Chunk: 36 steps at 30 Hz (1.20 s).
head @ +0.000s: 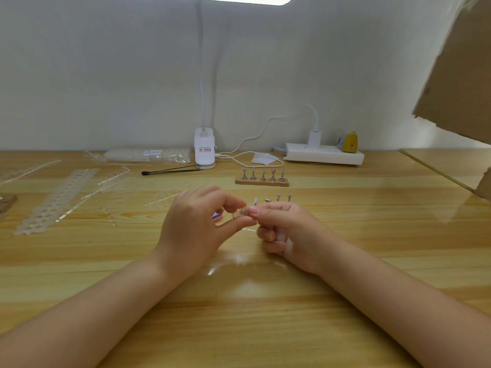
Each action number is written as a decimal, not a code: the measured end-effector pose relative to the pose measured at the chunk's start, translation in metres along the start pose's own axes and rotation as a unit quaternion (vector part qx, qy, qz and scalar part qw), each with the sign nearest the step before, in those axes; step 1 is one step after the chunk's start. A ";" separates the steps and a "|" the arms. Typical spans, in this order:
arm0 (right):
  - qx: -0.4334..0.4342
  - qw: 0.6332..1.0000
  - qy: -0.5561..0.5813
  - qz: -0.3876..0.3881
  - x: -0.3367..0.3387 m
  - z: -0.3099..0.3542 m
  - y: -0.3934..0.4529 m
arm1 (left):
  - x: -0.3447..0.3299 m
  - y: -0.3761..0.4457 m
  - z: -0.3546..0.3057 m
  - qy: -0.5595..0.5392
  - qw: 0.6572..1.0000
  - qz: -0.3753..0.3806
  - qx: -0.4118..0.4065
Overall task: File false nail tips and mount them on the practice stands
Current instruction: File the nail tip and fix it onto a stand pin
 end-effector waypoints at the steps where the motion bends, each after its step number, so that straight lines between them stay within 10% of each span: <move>1: 0.001 1.000 0.012 -0.006 0.001 0.000 0.000 | 0.000 0.001 0.003 0.009 1.000 0.003 0.001; 8: 0.000 0.996 0.076 -0.035 0.008 0.000 0.001 | -0.020 -0.010 0.080 0.272 0.924 0.164 0.212; 20: -0.023 0.996 0.085 -0.011 0.004 -0.004 0.000 | -0.031 -0.009 0.067 0.261 0.931 0.198 0.163; 26: -0.012 0.998 0.064 -0.001 0.001 -0.003 0.002 | -0.005 0.002 0.039 -0.019 0.991 0.026 0.128; 36: 0.013 0.998 0.047 0.025 -0.003 0.000 0.001 | -0.019 -0.007 0.024 -0.246 0.955 0.024 0.163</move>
Point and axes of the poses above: each hand's wrist, its own y-axis towards the middle knuckle, its own x-axis out of the back of the hand, z = x × y, the point moved 10 cm from there along y, towards the middle knuckle, and after that the axes turned 4 degrees about z, right-handed, at the moved point
